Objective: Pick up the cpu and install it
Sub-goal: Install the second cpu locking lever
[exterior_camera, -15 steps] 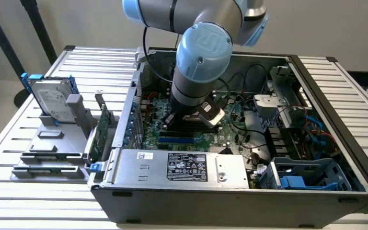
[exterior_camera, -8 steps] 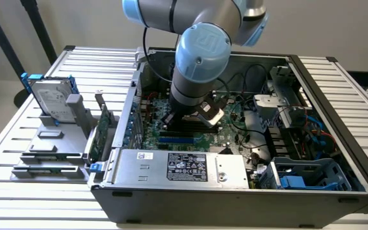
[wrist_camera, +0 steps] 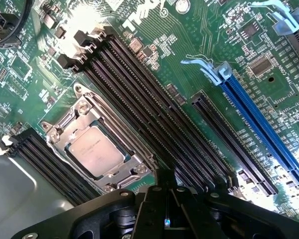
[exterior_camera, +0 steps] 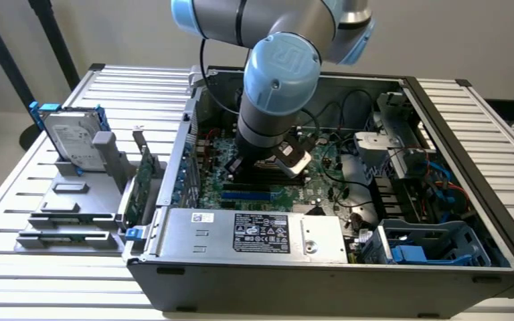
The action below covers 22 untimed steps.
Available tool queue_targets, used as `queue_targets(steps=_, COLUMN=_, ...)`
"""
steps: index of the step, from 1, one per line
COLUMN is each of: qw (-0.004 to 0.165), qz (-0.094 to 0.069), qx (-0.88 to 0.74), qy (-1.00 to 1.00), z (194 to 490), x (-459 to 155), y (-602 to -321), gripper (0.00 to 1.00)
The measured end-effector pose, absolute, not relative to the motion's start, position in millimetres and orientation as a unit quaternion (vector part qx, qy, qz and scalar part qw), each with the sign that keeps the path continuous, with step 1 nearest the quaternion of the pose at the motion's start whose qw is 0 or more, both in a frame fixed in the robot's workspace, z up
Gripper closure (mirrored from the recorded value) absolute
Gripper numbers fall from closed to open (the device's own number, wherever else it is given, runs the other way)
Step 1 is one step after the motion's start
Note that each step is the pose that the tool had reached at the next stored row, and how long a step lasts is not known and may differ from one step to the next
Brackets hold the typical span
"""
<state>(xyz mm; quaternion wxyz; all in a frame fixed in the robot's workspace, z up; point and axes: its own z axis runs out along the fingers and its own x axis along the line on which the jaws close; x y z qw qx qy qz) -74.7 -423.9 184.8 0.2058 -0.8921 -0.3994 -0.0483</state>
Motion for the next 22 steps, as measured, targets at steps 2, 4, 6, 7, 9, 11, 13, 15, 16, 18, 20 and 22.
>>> queue_targets(steps=2, qw=0.204, qz=-0.048, qx=-0.892, qy=-0.399, z=184.7, x=-74.7, y=-423.7, gripper=0.89)
queue_targets(steps=4, qw=0.201, qz=-0.046, qx=-0.893, qy=-0.400, z=184.6, x=-74.7, y=-423.5, gripper=0.89)
queue_targets(steps=6, qw=0.196, qz=-0.044, qx=-0.894, qy=-0.400, z=184.4, x=-74.6, y=-423.3, gripper=0.89)
queue_targets(steps=7, qw=0.195, qz=-0.044, qx=-0.894, qy=-0.400, z=184.4, x=-74.5, y=-423.0, gripper=0.89)
queue_targets(steps=9, qw=0.193, qz=-0.044, qx=-0.895, qy=-0.400, z=184.3, x=-74.3, y=-422.5, gripper=0.89)
queue_targets(steps=11, qw=0.197, qz=-0.046, qx=-0.894, qy=-0.400, z=182.0, x=-74.4, y=-423.0, gripper=0.89)
queue_targets(steps=13, qw=0.207, qz=-0.050, qx=-0.892, qy=-0.400, z=179.9, x=-74.4, y=-422.9, gripper=0.89)
queue_targets(steps=15, qw=0.208, qz=-0.051, qx=-0.891, qy=-0.400, z=179.7, x=-74.4, y=-422.7, gripper=0.89)
queue_targets(steps=16, qw=0.208, qz=-0.051, qx=-0.891, qy=-0.400, z=179.7, x=-74.4, y=-422.7, gripper=0.89)
queue_targets(steps=18, qw=0.208, qz=-0.051, qx=-0.891, qy=-0.400, z=179.7, x=-74.4, y=-422.7, gripper=0.89)
queue_targets(steps=20, qw=0.208, qz=-0.051, qx=-0.891, qy=-0.400, z=179.7, x=-74.4, y=-422.6, gripper=0.89)
queue_targets(steps=22, qw=0.208, qz=-0.051, qx=-0.891, qy=-0.400, z=179.7, x=-74.4, y=-422.6, gripper=0.89)
